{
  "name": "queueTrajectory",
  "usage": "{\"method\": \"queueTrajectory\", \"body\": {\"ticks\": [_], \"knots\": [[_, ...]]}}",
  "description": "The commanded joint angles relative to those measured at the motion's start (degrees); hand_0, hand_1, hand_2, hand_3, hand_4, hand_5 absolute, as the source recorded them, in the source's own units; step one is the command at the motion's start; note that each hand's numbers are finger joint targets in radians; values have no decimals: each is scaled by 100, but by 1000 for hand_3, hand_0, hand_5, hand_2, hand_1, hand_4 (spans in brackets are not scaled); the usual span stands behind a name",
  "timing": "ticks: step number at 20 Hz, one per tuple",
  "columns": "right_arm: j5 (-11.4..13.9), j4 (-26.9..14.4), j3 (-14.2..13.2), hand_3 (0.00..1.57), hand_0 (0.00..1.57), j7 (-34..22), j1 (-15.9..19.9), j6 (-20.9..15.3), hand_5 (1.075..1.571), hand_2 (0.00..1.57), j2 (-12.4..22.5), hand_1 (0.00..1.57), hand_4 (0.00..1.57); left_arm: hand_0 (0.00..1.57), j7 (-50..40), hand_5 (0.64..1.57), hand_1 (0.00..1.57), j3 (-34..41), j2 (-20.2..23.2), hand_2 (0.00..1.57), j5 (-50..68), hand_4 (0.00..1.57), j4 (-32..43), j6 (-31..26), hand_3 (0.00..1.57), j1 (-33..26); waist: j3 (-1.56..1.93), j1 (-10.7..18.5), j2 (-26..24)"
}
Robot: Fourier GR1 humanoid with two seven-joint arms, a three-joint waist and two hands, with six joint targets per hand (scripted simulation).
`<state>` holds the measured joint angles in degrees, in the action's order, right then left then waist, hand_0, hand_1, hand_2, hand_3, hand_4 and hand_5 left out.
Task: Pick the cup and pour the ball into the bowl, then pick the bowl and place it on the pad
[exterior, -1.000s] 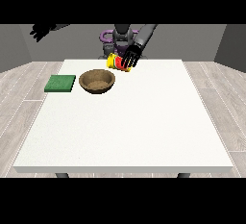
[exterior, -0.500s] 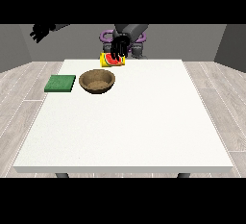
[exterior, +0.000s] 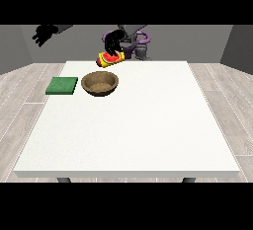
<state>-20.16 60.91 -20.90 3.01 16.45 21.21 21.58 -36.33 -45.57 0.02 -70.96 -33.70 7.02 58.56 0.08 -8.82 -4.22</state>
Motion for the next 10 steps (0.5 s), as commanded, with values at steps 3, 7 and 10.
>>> {"method": "queueTrajectory", "body": {"ticks": [3,7,10], "knots": [[-14,-257,-197,271,0,303,116,63,1548,0,238,0,691,0,-35,1571,0,-172,-2,1065,-321,1108,-612,-773,1545,28,-5,200,219],[-57,-120,-237,271,0,-41,142,-278,1548,0,190,0,691,319,251,1570,319,688,504,1496,175,1105,-967,386,1545,-150,-14,526,41],[3,-205,-324,143,0,-56,-30,-434,1546,0,235,0,726,1042,729,1567,1042,1535,519,1571,1244,1269,-1588,790,1438,-513,-33,929,-151]]}}
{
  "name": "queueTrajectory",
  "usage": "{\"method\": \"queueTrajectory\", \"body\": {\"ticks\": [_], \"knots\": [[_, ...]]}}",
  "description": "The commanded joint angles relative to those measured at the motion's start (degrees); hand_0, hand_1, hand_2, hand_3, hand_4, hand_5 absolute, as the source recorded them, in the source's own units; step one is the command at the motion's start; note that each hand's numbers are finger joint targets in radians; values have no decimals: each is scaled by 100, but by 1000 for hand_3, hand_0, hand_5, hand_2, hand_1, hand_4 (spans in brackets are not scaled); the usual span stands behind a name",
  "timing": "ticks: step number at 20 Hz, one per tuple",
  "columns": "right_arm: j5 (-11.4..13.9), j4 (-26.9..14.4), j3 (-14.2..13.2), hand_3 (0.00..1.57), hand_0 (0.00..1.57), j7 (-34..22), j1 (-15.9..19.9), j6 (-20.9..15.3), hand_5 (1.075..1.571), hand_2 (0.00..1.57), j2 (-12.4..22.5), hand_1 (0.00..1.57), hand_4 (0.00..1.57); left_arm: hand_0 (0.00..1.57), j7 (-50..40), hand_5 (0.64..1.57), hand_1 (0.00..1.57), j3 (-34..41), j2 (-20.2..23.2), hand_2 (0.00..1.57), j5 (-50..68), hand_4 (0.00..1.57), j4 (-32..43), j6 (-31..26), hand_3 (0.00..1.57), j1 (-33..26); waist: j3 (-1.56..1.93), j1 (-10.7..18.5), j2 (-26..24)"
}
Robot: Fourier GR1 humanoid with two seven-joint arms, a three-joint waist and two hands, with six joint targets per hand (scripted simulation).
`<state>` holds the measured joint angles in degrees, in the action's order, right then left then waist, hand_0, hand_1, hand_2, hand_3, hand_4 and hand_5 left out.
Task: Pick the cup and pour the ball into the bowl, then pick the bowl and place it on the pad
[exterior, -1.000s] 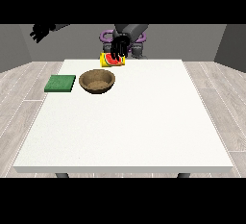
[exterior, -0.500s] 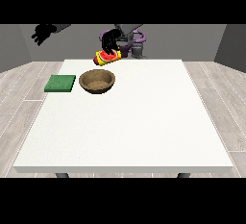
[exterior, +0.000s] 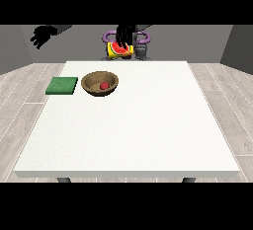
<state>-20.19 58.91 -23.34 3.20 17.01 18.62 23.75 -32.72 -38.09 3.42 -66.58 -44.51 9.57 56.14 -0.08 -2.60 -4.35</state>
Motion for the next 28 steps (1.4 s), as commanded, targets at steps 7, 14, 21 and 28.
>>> {"method": "queueTrajectory", "body": {"ticks": [7,14,21,28], "knots": [[112,1,-102,0,0,13,-1,-550,1556,0,-123,0,786,0,1331,1561,0,3085,280,0,3510,1161,-1707,879,0,-256,-75,959,164],[117,-81,-177,0,0,137,-94,-1028,1563,0,-525,0,747,0,2167,1566,0,4737,878,0,6103,1054,-2264,-793,0,-442,-25,1513,571],[268,-411,-53,0,0,1059,-229,-1097,1566,0,-1094,0,735,0,2376,1559,0,5573,1821,0,7312,1050,-2167,-2318,0,-585,9,1703,1188],[365,-1384,78,0,0,1464,346,-1177,1557,0,-1218,0,611,0,2328,1552,0,5661,2072,0,7440,984,-2586,-2439,0,-1240,11,1445,1098]]}}
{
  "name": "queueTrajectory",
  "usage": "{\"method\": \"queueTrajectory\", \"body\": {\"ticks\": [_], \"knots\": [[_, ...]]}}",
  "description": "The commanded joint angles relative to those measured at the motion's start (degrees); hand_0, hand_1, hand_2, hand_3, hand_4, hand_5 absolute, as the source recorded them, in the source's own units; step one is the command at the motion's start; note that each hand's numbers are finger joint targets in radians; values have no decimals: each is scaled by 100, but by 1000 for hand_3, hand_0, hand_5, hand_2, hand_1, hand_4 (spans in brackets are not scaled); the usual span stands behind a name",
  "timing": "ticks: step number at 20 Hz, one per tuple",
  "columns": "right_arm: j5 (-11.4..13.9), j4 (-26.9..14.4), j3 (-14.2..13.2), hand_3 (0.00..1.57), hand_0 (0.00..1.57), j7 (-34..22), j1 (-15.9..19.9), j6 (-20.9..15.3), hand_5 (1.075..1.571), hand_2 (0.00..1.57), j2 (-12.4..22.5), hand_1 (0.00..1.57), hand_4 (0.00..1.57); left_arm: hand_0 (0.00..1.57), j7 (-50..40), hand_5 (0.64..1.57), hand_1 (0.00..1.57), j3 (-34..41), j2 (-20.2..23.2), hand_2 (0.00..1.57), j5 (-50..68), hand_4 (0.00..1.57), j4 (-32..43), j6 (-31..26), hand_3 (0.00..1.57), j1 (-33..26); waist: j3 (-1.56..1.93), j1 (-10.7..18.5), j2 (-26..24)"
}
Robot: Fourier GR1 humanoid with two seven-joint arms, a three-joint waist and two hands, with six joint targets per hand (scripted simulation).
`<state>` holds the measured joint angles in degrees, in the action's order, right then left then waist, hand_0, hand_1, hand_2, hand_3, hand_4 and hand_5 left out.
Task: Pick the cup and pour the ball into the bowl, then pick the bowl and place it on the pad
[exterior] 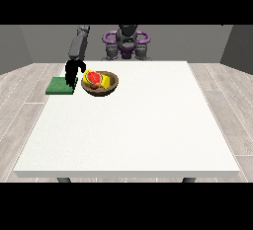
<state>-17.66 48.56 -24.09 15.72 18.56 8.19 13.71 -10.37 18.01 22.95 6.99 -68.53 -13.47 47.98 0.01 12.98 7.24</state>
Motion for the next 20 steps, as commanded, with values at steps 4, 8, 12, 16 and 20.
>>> {"method": "queueTrajectory", "body": {"ticks": [4,8,12,16,20], "knots": [[178,-675,245,0,0,610,345,150,1560,0,-144,0,565,0,17,1535,0,412,545,0,430,1011,-73,-333,0,-244,3,-370,275],[120,-1368,32,0,0,980,655,89,1554,0,8,0,523,0,-241,1536,0,460,688,0,712,1012,-486,-470,0,-327,7,-91,441],[156,-1641,24,0,0,1182,854,14,1548,0,39,0,476,0,-395,1536,0,486,751,0,823,1017,-760,-378,0,-334,7,-15,553],[160,-1558,57,0,0,1361,747,22,1546,0,-32,0,449,0,-158,1540,0,655,904,0,968,1018,-730,-596,0,-521,4,-68,699],[230,-1446,242,0,0,902,986,-154,1547,0,-158,0,444,0,-426,1536,0,568,928,0,1066,1024,-697,-639,0,-422,1,-60,466]]}}
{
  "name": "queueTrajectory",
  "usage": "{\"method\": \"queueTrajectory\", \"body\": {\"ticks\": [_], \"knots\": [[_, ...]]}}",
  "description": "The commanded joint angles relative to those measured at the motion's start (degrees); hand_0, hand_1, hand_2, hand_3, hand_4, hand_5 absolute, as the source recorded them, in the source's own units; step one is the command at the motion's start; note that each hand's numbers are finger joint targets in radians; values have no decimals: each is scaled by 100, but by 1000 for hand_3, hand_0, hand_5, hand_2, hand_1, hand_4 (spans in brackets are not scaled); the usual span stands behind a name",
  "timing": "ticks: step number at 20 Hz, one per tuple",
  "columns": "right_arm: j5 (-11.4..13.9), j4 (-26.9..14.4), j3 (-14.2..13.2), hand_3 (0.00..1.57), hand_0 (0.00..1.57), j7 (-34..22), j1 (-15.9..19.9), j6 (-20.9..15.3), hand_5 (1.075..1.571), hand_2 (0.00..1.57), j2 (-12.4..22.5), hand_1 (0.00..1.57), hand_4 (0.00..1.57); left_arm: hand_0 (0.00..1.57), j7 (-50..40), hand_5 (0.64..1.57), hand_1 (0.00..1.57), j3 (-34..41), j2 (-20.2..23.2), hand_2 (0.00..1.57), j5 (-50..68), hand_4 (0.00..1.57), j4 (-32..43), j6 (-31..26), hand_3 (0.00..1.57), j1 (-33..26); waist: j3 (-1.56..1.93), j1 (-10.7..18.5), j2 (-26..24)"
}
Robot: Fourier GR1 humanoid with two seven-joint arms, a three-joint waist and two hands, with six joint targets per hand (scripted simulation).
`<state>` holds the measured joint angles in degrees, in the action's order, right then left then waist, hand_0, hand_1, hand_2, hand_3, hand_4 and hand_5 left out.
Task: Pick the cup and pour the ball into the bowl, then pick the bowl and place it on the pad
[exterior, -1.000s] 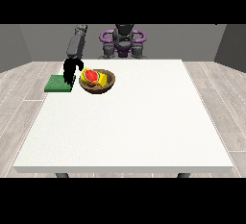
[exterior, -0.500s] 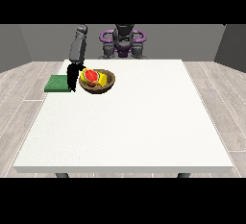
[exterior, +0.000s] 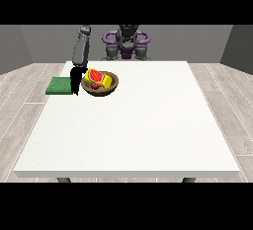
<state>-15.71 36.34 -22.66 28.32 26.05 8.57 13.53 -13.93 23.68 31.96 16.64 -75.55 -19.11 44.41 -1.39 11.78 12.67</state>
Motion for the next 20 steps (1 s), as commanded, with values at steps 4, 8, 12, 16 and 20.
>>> {"method": "queueTrajectory", "body": {"ticks": [4,8,12,16,20], "knots": [[9,-355,84,0,0,-214,648,-511,1547,0,-338,0,472,0,-199,1545,0,206,372,0,266,1024,129,-131,0,56,143,-42,72],[-36,-725,-231,0,878,-460,228,-977,1514,580,18,878,608,0,-126,1535,0,330,476,0,448,1018,-11,-278,0,37,142,114,365],[390,-755,-13,1571,1571,-321,-289,-1274,1471,1571,325,1571,944,0,-24,1529,0,324,429,0,526,1028,-203,-321,0,71,136,244,685],[510,-546,80,1413,1571,-343,-494,-1618,1525,1571,418,1571,922,0,-110,1519,0,357,387,0,649,1112,-169,-334,0,24,128,354,588],[637,-146,284,1242,1571,-897,-327,-1895,1546,1571,737,1571,1001,0,-60,1531,0,443,512,0,526,1170,118,-205,0,118,111,137,405]]}}
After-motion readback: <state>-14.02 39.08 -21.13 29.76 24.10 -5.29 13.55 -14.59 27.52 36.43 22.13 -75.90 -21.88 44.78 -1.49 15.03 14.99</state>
